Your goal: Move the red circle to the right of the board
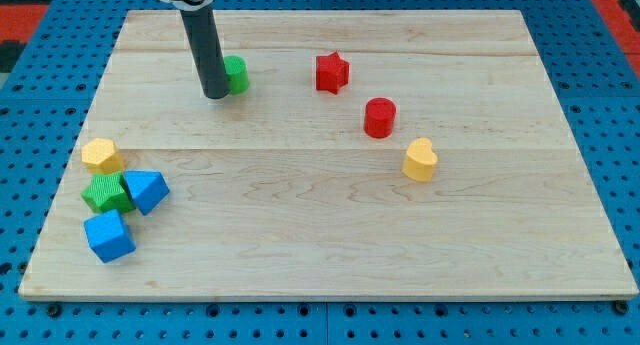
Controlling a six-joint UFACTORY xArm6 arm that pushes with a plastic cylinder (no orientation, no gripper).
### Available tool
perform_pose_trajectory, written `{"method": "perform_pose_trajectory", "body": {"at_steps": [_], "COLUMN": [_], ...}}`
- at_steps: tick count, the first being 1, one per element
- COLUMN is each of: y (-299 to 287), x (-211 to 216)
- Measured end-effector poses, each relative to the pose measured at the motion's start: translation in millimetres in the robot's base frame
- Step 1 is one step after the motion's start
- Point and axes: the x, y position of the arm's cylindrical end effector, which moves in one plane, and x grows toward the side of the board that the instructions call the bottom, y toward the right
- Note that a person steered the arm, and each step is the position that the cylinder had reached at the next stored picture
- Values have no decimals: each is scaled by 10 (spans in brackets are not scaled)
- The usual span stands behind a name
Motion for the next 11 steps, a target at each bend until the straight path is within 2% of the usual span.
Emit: {"method": "perform_pose_trajectory", "body": {"at_steps": [1, 2, 4, 5, 7, 9, 11], "y": [-41, -229, -690, -624, 146, 161, 385], "x": [337, 439, -134, -354, -213, -580, -385]}}
